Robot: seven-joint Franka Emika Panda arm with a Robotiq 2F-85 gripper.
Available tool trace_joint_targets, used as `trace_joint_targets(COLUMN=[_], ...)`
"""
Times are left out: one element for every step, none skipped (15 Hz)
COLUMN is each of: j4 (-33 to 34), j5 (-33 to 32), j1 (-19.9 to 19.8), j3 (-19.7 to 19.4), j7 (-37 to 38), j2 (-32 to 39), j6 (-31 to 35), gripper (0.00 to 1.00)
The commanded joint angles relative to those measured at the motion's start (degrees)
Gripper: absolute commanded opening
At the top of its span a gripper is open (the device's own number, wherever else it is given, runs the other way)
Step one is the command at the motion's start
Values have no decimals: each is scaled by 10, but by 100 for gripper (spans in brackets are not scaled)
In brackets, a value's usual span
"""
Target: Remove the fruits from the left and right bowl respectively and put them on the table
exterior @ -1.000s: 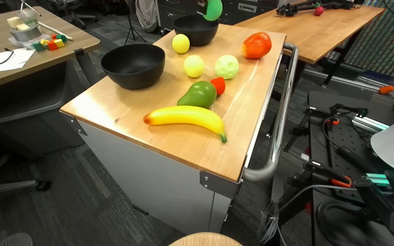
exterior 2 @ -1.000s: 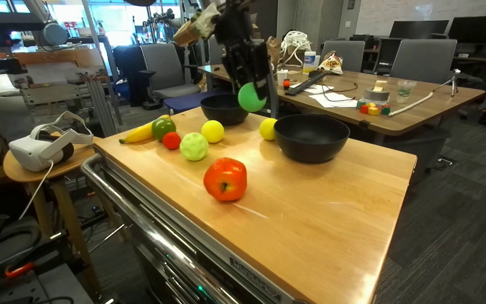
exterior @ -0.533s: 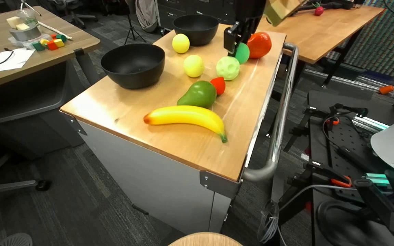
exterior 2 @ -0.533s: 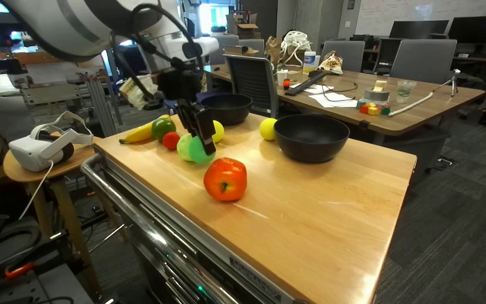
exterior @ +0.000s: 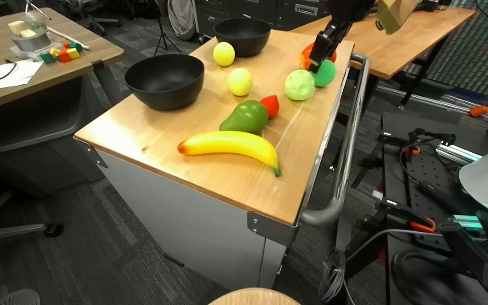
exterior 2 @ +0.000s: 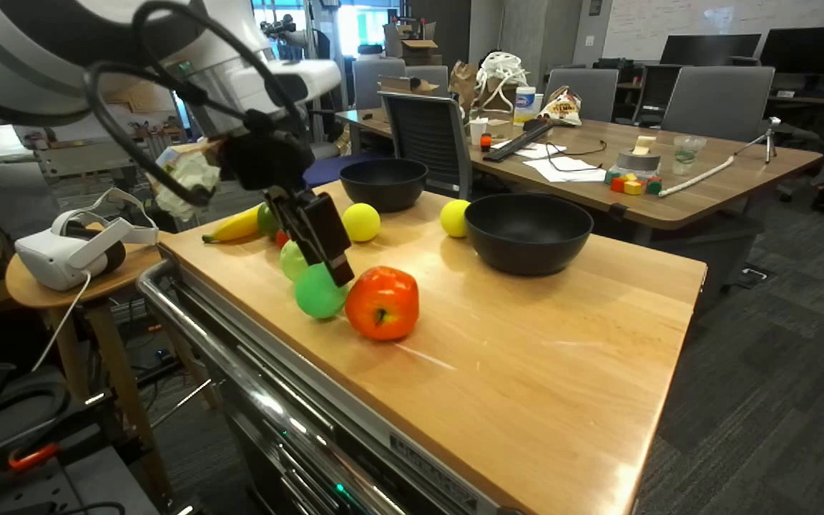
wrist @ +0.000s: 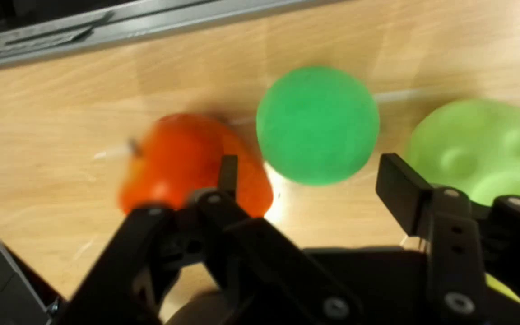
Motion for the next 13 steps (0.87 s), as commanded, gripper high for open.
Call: trace_joint_targets(j4=[3,4,-25,-23,-12,7,-5,2,6,8,8,7,7], j5=[-38,-41,-21,-14,-35,-24,12,13,4,24,21,18,18], j1=[-12,-11,-55,-59,-35,-28,-65,-76,-103,-89,-101,-108,-111], j3=[-39,-56,-30,-41,-83,-102,-76,-74,-60,-63,-60,-56,-54], j7=[-76,-98,-136,-167,-173,-199,-240,-251,-253,-248,-254,-256,-257], j2=[-111,-137,-185,-214,-236,-253,-283,-294,-302,-266,-281,-290,-294], j6=[-8,-2,16,16,12,-6,-7,-20,-33,-11,-19,-24,-27], gripper=[100,100,100,100,100,100,100,100,100,100,100,100,100])
